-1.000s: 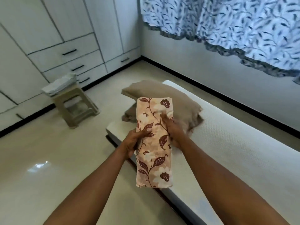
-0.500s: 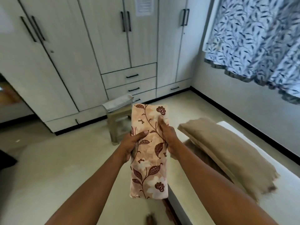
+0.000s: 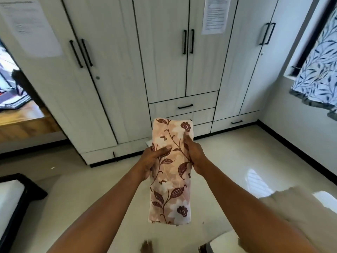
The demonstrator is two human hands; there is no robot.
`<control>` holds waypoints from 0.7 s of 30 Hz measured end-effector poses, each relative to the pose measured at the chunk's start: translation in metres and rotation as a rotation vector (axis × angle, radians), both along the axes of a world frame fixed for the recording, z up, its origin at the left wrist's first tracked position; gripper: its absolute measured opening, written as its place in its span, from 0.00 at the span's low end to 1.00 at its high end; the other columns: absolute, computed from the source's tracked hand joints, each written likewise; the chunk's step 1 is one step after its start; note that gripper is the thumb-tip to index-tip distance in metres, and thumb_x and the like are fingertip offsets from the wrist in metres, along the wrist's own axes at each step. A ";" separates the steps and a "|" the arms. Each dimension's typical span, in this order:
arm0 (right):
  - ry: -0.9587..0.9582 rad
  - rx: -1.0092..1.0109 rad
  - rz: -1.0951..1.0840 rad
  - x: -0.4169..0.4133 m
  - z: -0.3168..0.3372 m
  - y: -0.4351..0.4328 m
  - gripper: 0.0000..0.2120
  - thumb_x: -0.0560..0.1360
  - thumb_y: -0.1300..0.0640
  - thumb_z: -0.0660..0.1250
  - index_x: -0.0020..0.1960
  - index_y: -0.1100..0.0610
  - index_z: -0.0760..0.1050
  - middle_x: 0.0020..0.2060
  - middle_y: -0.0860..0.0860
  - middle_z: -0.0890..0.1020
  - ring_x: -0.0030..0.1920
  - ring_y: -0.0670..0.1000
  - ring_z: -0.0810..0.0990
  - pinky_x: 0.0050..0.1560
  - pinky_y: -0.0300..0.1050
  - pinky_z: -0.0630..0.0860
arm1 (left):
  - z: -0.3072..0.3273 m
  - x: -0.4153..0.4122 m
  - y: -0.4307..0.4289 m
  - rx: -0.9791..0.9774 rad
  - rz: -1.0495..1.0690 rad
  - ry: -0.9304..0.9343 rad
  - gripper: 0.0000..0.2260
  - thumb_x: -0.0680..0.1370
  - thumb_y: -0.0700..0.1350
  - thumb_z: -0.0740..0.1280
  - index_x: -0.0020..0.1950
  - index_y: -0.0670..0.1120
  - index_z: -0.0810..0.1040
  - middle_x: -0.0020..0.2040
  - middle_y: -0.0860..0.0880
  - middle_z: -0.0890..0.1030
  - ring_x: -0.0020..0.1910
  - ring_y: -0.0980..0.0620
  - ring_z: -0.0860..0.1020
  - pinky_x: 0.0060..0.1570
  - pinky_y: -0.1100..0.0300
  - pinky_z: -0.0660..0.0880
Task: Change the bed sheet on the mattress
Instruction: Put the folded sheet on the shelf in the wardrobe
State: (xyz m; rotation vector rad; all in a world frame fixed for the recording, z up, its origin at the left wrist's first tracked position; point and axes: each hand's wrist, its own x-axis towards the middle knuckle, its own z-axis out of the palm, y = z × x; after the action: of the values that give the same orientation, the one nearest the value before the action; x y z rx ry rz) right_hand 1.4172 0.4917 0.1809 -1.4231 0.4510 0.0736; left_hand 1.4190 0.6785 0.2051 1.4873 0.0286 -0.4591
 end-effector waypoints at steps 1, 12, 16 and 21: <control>0.004 -0.016 -0.019 0.022 -0.001 -0.005 0.43 0.60 0.20 0.68 0.56 0.55 0.84 0.49 0.55 0.88 0.51 0.58 0.87 0.59 0.59 0.82 | -0.004 0.027 -0.004 0.000 -0.015 0.000 0.21 0.72 0.47 0.78 0.63 0.42 0.81 0.54 0.43 0.86 0.52 0.43 0.85 0.58 0.46 0.80; -0.004 -0.243 -0.355 0.156 0.042 -0.126 0.19 0.84 0.39 0.56 0.53 0.52 0.76 0.49 0.54 0.84 0.51 0.57 0.84 0.49 0.55 0.85 | 0.012 0.271 -0.147 0.119 -0.359 -0.087 0.18 0.69 0.50 0.80 0.56 0.47 0.83 0.46 0.47 0.87 0.41 0.50 0.87 0.39 0.60 0.81; -0.002 -0.282 -0.483 0.180 0.044 -0.200 0.22 0.84 0.38 0.56 0.59 0.56 0.76 0.53 0.57 0.84 0.50 0.58 0.85 0.47 0.53 0.85 | 0.021 0.323 -0.232 0.129 -0.462 -0.131 0.15 0.69 0.51 0.80 0.53 0.49 0.83 0.44 0.49 0.87 0.40 0.51 0.86 0.38 0.60 0.81; 0.029 -0.282 -0.637 0.218 0.036 -0.309 0.24 0.84 0.41 0.57 0.68 0.59 0.71 0.58 0.59 0.80 0.54 0.59 0.82 0.52 0.55 0.83 | 0.013 0.378 -0.351 0.142 -0.494 -0.169 0.19 0.68 0.52 0.81 0.55 0.49 0.82 0.47 0.48 0.87 0.44 0.48 0.86 0.45 0.55 0.82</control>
State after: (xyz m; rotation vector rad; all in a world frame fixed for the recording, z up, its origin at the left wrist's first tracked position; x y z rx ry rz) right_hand 1.6348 0.1823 0.2168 -1.4906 0.9471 -0.5003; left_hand 1.7969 0.3278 0.2177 1.6690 -0.4571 -0.7367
